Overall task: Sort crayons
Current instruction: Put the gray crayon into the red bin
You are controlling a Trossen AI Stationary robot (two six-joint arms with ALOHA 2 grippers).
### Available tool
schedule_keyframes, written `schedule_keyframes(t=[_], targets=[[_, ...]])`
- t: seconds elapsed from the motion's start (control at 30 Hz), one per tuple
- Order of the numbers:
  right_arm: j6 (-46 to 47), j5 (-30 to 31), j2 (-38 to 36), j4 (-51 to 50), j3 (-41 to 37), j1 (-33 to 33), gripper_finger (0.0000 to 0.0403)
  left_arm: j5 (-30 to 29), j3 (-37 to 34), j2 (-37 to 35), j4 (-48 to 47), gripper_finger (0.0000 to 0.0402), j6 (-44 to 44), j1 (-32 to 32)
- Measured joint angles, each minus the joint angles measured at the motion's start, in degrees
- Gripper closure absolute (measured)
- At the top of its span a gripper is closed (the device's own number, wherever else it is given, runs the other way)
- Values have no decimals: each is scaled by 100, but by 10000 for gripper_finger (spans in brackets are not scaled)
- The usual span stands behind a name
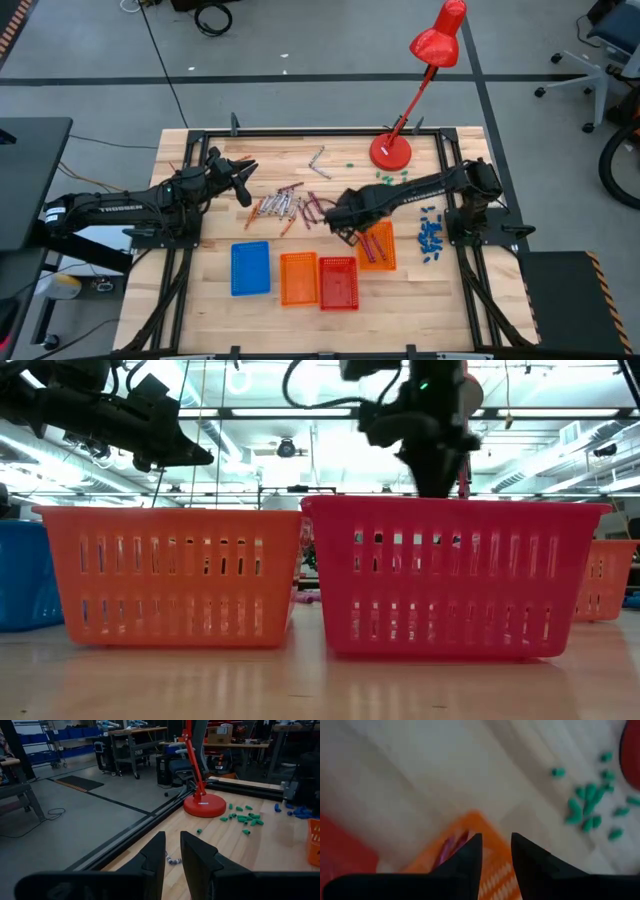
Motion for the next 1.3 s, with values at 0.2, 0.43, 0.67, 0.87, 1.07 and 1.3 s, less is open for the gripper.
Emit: schedule_keyframes(t=[0.2,0.43,0.67,0.87,1.07,1.3], targets=[[-1045,-159,30,1467,-366,-696,295,-1,0,0,-2,331,2,0],[-1784,-378,29,2733,-605,-1307,295,0,0,1,-7,331,24,2],[-2125,-850,113,3974,-815,-1605,295,-2,0,1,-4,331,46,2],[-2141,-924,638,4257,-828,-1528,295,0,0,-1,6,331,81,7],[-2143,-445,785,4377,-828,-1596,296,-1,0,0,0,331,79,7],[-2614,-359,942,4973,-818,-2058,296,-2,0,-1,8,331,78,7]])
